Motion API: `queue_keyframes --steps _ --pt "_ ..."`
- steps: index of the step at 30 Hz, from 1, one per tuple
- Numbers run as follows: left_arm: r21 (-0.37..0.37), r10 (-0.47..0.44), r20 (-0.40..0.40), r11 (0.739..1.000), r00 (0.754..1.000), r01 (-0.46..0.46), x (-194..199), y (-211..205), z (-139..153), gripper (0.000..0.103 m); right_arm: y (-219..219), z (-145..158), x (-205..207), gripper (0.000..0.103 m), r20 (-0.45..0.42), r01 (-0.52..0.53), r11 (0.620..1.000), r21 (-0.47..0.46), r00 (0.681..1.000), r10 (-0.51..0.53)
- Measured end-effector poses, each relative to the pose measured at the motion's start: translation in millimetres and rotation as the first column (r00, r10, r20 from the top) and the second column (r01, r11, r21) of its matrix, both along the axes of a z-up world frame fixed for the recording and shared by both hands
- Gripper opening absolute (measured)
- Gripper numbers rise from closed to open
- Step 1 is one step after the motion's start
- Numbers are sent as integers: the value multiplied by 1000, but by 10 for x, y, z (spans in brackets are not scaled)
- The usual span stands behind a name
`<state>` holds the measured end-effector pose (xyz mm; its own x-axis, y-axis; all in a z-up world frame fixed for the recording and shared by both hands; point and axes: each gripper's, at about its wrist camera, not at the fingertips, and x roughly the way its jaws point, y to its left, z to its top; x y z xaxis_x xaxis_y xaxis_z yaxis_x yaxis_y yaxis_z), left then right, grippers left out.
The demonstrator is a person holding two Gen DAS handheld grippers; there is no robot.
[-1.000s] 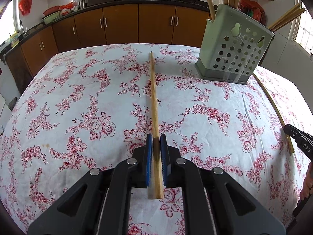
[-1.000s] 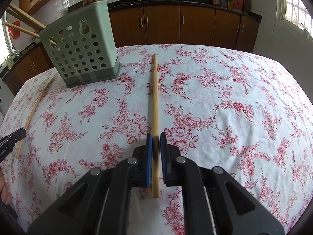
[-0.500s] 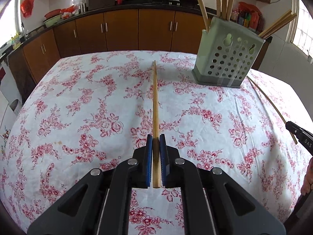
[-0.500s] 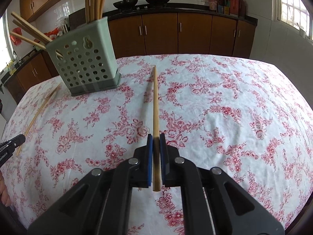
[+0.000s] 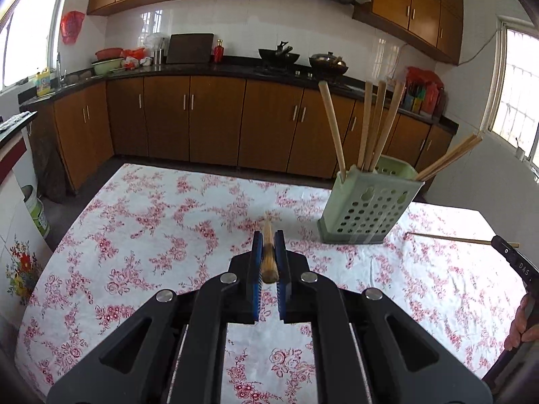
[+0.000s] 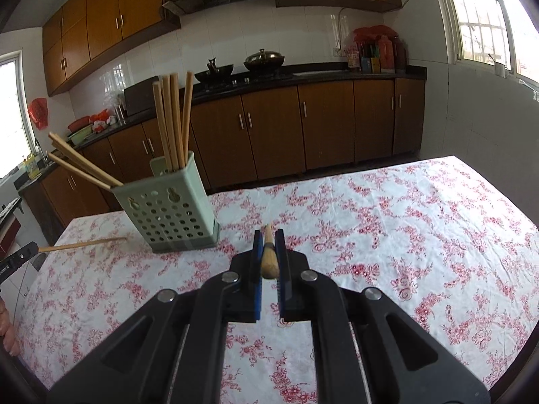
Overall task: Organize utensils
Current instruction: 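Lift both held chopsticks upright and carry them above the green holder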
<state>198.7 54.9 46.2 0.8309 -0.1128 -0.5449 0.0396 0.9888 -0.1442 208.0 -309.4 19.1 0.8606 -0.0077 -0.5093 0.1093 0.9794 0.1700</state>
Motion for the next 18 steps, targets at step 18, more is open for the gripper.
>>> queue_keyframes --steps 18 --pt "-5 -60 111 998 992 61 -76 -84 510 7 41 627 -63 8 151 -37 999 2 988 36"
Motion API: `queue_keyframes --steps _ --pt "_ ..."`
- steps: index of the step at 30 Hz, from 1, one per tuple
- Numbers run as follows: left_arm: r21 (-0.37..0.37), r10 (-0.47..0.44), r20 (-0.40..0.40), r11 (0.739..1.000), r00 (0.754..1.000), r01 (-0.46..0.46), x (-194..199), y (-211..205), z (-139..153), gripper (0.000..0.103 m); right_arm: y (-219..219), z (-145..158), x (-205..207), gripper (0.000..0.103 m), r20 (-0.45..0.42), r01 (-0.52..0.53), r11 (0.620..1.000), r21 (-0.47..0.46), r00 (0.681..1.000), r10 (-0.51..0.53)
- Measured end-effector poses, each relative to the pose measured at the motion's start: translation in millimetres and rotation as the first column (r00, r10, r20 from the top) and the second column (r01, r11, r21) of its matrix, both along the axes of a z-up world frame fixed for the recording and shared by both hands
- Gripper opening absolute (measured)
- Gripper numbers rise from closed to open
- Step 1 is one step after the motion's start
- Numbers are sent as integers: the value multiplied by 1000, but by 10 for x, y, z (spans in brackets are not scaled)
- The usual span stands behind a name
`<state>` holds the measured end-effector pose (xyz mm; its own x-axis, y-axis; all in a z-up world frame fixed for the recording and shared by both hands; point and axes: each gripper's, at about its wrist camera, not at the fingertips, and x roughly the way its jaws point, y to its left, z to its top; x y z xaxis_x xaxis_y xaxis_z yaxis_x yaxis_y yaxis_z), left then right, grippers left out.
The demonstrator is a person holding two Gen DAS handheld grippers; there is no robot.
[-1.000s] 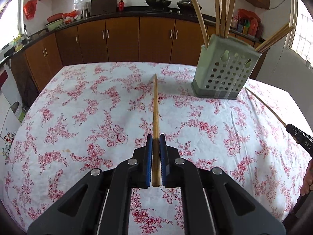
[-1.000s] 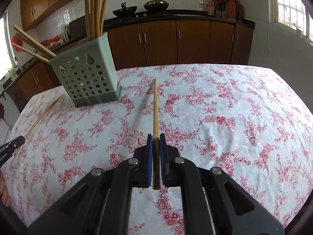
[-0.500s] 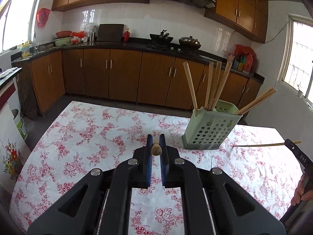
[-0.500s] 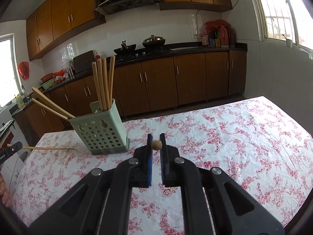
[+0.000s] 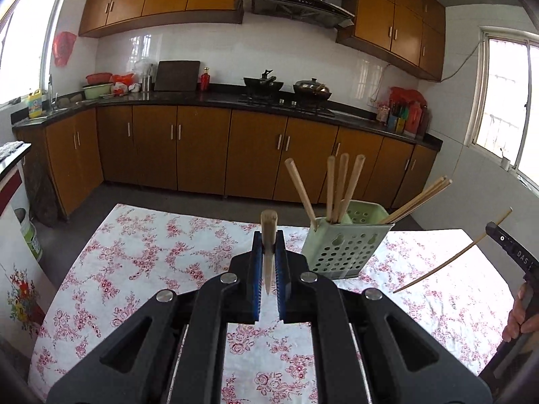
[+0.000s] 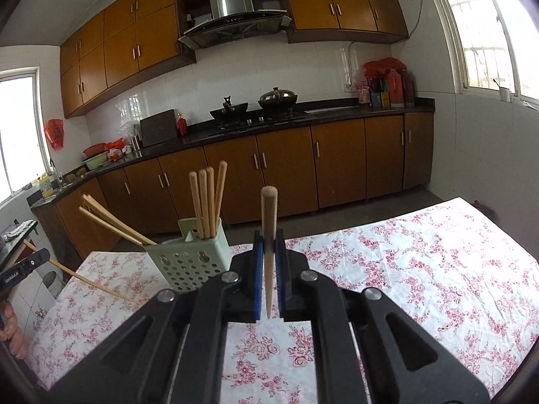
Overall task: Organize utensils
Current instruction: 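Lift both held chopsticks upright and carry them above the green holder, then lower both chopsticks into the green holder and open both tools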
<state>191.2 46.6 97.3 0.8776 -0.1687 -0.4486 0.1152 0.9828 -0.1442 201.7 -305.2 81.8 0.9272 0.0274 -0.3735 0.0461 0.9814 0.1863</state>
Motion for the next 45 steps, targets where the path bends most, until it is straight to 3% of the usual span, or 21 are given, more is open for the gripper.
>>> queue_keyframes --steps 7,13,17,26,37,41,44,45 --pt "-10 -82 110 996 991 84 -168 -222 508 7 -16 558 -163 8 113 -86 993 85 991 76" --pt "-53 -50 230 997 972 64 -88 -425 916 7 124 942 -246 8 225 -148 985 85 966 126" --pt "-89 4 282 996 959 22 121 -525 1065 7 245 1022 -132 8 261 -143 988 61 957 123" --pt "-157 95 288 986 953 -51 547 -598 875 7 459 854 458 8 214 -119 993 23 970 111" --pt "-151 49 176 988 983 -23 803 -683 503 7 598 571 915 8 108 -142 989 43 985 137" --pt "-158 35 160 987 986 -9 758 -642 504 9 626 549 936 15 92 -139 990 34 987 135" --pt "-157 37 167 988 985 -10 685 -600 561 20 576 578 868 19 109 -129 991 43 986 124" --pt "-159 40 170 987 985 -13 667 -588 579 28 553 605 812 21 123 -123 991 46 986 117"
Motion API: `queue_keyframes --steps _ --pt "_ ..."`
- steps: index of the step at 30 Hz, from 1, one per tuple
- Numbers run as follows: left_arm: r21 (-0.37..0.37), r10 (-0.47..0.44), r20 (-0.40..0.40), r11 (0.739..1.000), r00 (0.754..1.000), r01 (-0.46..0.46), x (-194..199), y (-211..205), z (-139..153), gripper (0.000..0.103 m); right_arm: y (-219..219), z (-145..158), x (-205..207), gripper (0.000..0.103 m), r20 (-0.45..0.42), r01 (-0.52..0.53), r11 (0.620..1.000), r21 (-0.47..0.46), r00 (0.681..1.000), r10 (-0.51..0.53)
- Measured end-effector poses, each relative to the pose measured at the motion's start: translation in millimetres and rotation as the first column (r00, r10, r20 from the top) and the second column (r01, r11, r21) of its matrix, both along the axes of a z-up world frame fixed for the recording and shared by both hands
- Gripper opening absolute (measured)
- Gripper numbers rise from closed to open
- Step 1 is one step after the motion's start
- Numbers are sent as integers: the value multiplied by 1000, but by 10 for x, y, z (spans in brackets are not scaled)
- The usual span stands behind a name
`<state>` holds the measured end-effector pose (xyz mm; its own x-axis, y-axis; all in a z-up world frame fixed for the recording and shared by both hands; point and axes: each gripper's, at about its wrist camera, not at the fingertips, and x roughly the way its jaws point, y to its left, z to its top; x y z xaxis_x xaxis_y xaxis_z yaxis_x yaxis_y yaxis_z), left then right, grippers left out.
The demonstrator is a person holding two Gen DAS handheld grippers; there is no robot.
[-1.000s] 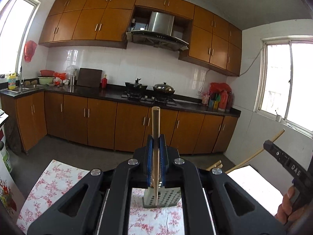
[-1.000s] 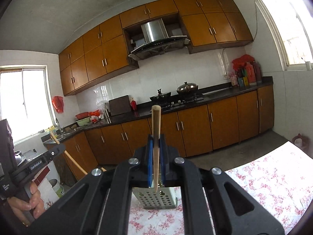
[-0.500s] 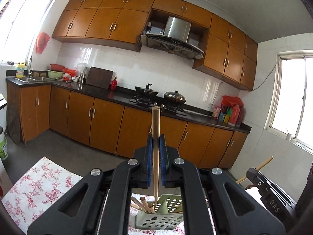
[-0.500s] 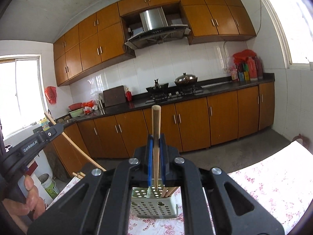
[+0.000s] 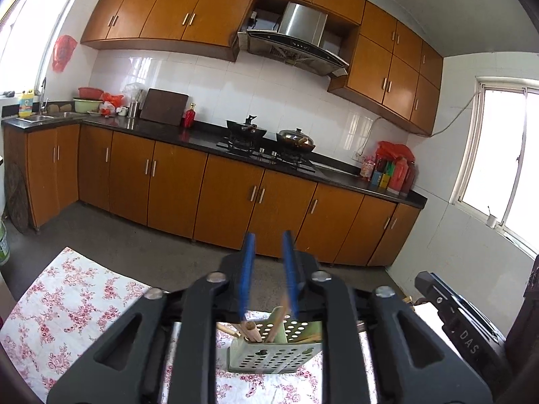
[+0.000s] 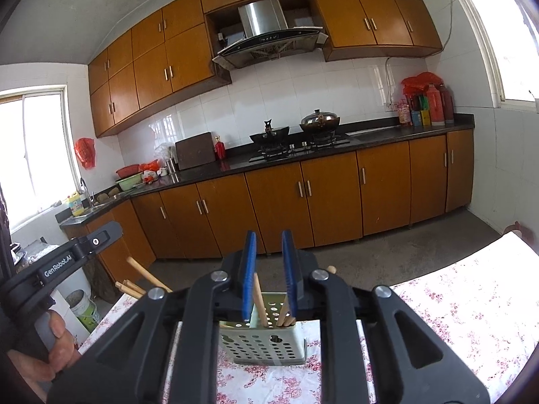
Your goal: Organize utensils
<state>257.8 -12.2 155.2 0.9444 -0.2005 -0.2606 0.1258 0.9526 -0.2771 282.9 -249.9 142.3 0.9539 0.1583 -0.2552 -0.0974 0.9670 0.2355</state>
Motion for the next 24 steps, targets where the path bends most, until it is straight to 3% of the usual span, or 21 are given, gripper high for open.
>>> queue_keyframes --steps 6,11,13,19,24 --pt "7 5 34 1000 999 -5 -299 138 129 37 -126 116 -393 48 62 33 999 -1 998 -33" --pt "99 20 57 995 998 -26 -782 268 35 58 -166 50 -892 85 95 49 998 -34 994 -45" --pt "137 25 60 990 998 -33 -977 308 -61 71 -133 -37 -1114 93 106 56 997 -55 993 -50" --pt "189 50 59 980 997 -60 -1505 431 -390 94 67 -381 -1678 99 122 89 983 -159 990 -70" --pt "172 93 42 980 995 -99 -1867 498 -688 101 220 -711 -2023 99 67 103 966 -237 994 -89"
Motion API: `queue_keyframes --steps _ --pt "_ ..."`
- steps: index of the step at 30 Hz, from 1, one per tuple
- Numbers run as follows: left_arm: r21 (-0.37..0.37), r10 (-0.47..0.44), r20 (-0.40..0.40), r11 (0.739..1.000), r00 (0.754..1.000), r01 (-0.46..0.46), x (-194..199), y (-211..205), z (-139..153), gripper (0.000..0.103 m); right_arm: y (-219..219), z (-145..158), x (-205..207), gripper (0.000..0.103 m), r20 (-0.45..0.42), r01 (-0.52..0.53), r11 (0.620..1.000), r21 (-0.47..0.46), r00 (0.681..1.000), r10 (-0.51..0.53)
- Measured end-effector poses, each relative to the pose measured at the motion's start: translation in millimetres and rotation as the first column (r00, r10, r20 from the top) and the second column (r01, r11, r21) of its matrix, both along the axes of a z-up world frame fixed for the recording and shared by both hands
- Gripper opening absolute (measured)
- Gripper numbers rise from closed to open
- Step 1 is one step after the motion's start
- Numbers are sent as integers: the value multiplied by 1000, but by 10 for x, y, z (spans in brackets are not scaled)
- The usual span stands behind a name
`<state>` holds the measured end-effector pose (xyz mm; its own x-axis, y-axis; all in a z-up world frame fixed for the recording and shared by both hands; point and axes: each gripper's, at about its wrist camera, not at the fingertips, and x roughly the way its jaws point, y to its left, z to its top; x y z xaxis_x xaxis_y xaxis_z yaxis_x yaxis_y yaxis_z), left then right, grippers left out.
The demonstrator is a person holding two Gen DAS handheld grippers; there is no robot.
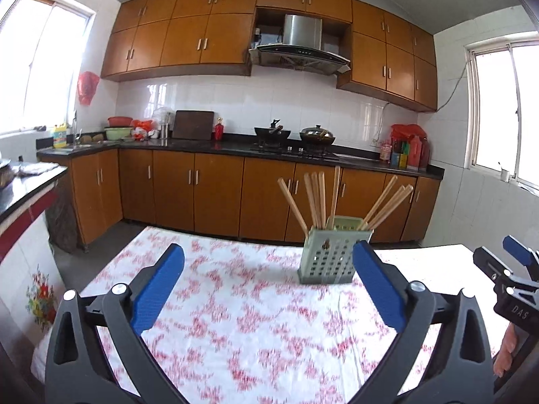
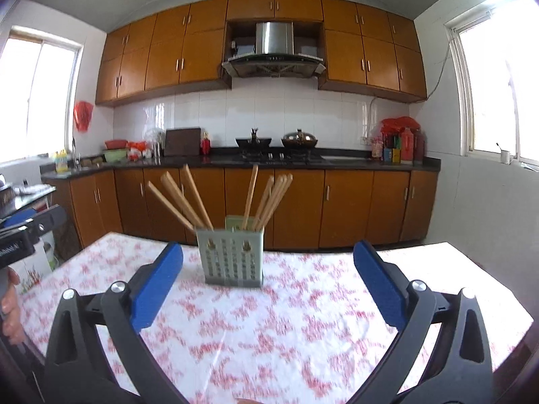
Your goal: Organize utensils
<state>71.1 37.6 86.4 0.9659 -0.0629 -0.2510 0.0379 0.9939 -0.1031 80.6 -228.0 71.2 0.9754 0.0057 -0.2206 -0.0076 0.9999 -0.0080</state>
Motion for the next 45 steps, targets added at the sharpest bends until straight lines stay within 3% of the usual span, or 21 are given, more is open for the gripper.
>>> queue_keyframes --steps 10,17,45 --pt "92 58 -27 994 998 -56 -435 -190 -565 101 29 -577 -389 99 -114 -35 999 37 993 39" --pt "79 42 -56 996 998 -38 -589 -246 -790 101 64 -765 -510 99 -127 -38 999 17 991 40" --pt "74 24 -80 997 997 -18 -691 -298 -896 101 62 -871 -556 99 -135 -7 999 42 991 13"
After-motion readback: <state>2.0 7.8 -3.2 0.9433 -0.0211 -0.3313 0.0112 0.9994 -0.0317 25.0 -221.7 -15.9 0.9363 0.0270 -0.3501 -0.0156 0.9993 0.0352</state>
